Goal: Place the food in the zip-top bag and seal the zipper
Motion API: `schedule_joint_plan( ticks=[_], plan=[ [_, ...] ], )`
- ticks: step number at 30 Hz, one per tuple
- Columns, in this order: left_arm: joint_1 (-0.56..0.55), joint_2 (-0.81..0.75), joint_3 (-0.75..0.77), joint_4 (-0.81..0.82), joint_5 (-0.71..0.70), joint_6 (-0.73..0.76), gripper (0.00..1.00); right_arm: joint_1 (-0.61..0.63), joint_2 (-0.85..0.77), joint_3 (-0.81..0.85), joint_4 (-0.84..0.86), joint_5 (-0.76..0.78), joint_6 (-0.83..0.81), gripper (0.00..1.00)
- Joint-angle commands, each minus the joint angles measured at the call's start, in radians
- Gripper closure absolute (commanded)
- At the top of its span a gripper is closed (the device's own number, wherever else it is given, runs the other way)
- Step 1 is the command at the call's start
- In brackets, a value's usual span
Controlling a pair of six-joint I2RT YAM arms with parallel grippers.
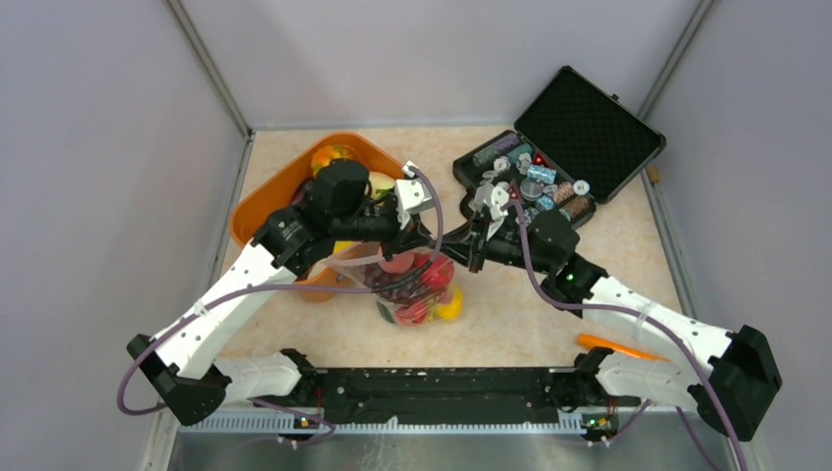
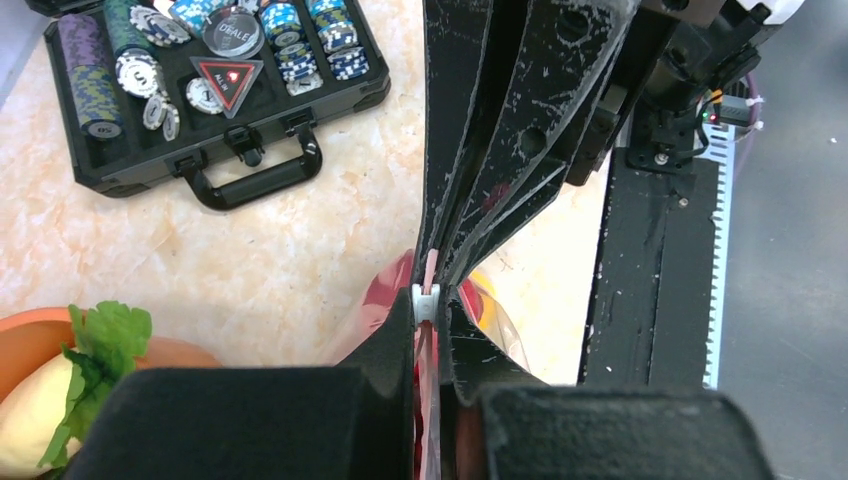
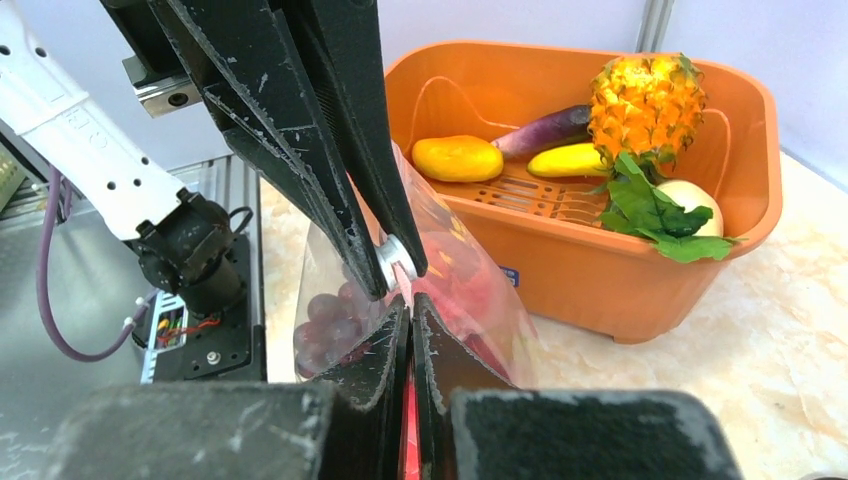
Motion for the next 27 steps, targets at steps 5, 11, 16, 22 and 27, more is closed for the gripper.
schedule_joint_plan(
  ticks=[5,11,16,22,27],
  plan=[
    [0.001,-0.071,-0.053,-0.04,-0.058,0.027,1.0,0.003,-0.034,0.029,0.084,-0.016,-0.002,1.0],
    [0.001,-0.046,-0.032,-0.031,-0.002,0.013,1.0,0.005,-0.009,0.109,-0.058,-0.115,-0.074,0.82],
    [0.002,-0.027,-0.005,-0.038,0.016,0.007,1.0,0.007,-0.005,0.122,-0.101,-0.104,-0.163,0.63],
    [0.002,-0.026,0.005,-0.042,0.02,0.008,1.0,0.006,0.041,0.201,-0.225,-0.166,-0.238,0.83],
    [0.002,-0.031,0.009,-0.051,0.009,0.009,1.0,0.006,0.033,0.199,-0.262,-0.16,-0.266,0.82]
  ],
)
